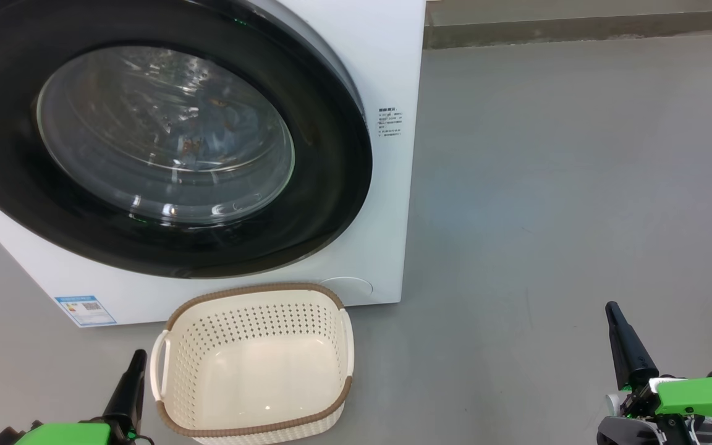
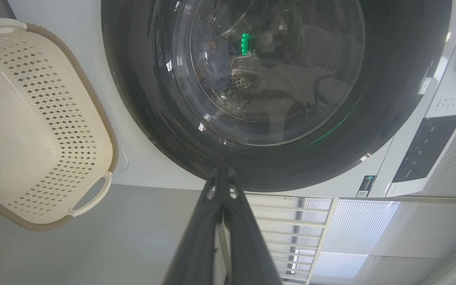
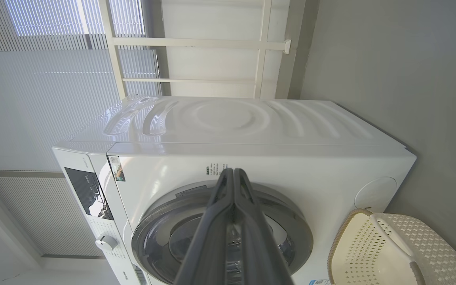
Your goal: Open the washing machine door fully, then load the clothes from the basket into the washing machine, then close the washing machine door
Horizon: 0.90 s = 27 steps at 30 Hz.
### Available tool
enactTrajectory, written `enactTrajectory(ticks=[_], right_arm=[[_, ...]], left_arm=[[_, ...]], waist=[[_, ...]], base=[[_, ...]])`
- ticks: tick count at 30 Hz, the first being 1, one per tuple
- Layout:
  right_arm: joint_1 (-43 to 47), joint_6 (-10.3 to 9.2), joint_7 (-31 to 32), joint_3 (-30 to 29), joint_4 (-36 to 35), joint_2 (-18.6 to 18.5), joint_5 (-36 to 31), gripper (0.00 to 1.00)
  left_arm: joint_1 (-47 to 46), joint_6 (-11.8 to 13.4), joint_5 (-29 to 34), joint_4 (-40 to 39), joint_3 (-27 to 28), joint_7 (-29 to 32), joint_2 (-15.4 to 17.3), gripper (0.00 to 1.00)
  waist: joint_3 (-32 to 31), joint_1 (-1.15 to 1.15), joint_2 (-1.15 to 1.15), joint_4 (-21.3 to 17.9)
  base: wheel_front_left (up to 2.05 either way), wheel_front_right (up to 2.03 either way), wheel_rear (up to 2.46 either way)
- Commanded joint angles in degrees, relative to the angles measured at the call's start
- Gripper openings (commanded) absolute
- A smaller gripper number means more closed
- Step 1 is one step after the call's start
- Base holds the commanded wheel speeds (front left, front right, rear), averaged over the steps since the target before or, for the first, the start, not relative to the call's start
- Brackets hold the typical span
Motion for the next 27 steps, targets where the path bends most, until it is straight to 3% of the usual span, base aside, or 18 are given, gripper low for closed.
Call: enactTrajectory(ticks=[1, 27], right_arm=[[-0.3, 0.09, 0.5, 1.3, -1.7, -0.2, 0.2, 0.00], [-0.3, 0.09, 0.5, 1.3, -1.7, -0.2, 0.2, 0.00]], left_arm=[[-2.4, -0.2, -0.5, -1.6, 2.0, 0.4, 0.7, 0.00], [-2.4, -0.2, -0.5, -1.6, 2.0, 0.3, 0.7, 0.00]], waist=[[0.0, 0.00, 0.00, 0.0], [0.0, 0.00, 0.00, 0.0]], base=[[0.00, 0.00, 0.00], [0.00, 0.00, 0.00]])
